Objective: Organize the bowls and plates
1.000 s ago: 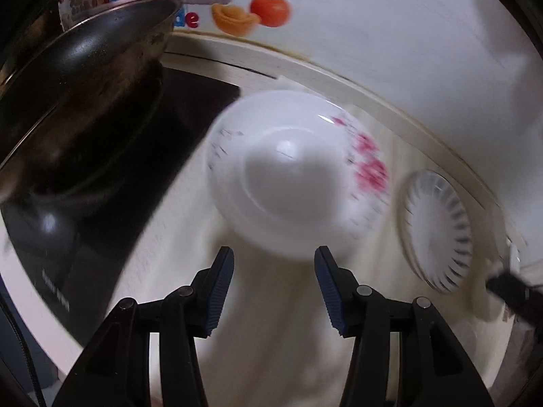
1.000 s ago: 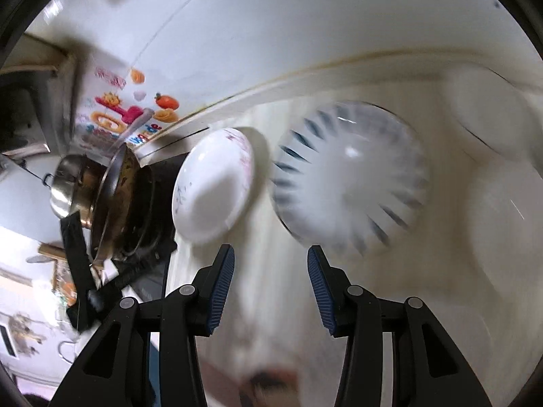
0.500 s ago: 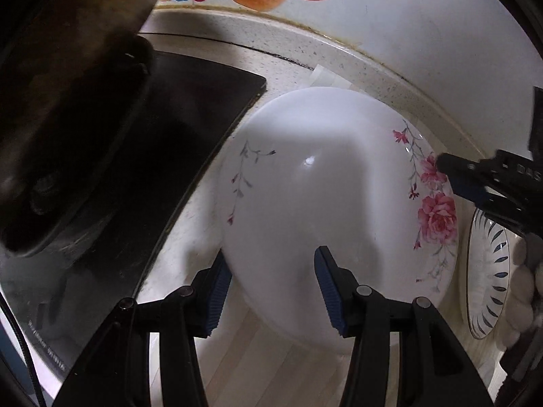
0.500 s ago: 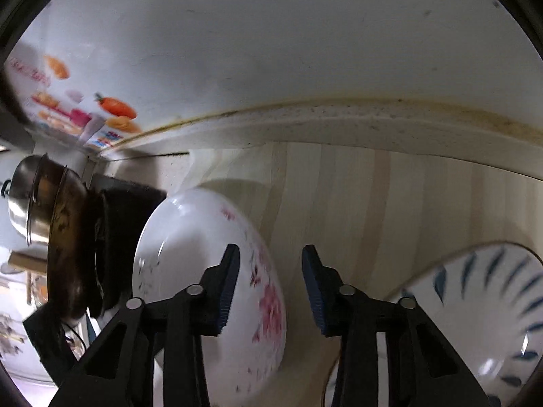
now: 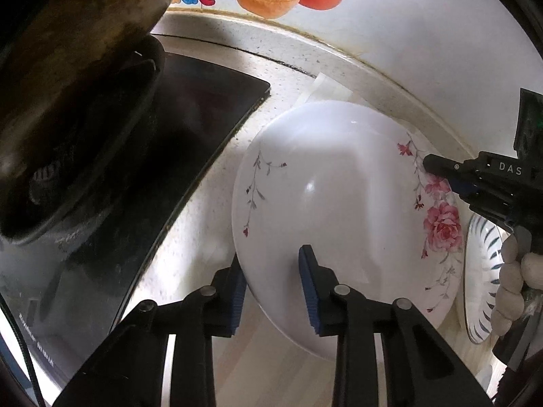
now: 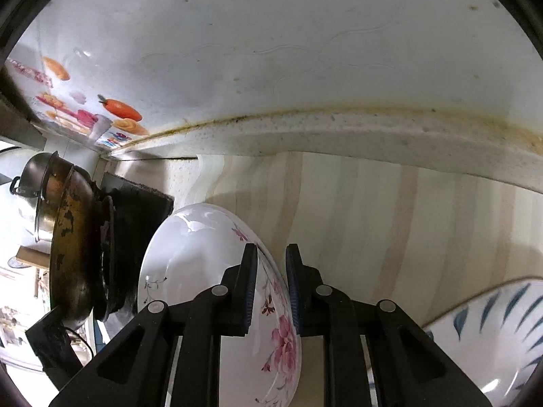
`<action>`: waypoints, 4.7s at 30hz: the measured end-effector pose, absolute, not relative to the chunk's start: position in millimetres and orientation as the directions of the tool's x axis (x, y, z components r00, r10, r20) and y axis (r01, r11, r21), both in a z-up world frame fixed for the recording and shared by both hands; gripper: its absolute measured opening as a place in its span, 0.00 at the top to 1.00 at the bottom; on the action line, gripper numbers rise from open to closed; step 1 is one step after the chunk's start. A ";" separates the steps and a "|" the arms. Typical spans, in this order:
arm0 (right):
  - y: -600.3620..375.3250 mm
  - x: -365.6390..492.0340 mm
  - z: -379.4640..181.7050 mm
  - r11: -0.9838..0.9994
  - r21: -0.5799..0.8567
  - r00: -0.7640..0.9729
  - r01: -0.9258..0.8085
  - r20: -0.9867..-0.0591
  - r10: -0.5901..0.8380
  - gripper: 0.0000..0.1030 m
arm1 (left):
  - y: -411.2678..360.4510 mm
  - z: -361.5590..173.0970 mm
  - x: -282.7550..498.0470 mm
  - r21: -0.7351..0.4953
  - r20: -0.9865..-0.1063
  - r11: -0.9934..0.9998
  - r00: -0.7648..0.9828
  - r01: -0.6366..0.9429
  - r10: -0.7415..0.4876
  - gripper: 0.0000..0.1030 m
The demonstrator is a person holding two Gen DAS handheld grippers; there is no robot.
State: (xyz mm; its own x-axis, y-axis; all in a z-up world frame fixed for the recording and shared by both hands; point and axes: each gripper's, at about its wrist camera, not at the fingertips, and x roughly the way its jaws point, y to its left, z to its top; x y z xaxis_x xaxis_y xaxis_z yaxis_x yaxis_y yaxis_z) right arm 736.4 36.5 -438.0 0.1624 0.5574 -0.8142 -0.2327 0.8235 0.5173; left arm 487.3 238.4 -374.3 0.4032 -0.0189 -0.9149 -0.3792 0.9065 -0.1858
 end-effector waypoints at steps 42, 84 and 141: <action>-306.8 466.1 -366.6 0.853 0.522 0.312 0.019 -0.814 0.491 0.81 | -11.9 -306.8 372.6 -0.239 -0.924 0.969 0.290 0.067 -0.248 0.74; -304.7 439.2 -415.6 0.903 0.430 0.191 0.013 -0.887 0.420 0.82 | -33.2 -366.1 374.1 -0.102 -0.983 0.992 0.147 0.071 -0.112 0.73; -219.6 652.9 -409.0 0.923 0.377 0.152 0.082 -0.920 0.362 0.75 | 62.1 -396.2 606.1 -0.305 -0.942 0.952 0.152 -0.016 -0.299 0.72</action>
State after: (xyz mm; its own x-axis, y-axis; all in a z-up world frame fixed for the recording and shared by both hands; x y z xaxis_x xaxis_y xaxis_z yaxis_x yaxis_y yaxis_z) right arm 652.9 -219.6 -409.0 0.1515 0.3622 -0.9197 0.0818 0.9226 0.3769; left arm 606.1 62.1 -396.2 0.1519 -0.2990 -0.9421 -0.0157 0.9523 -0.3048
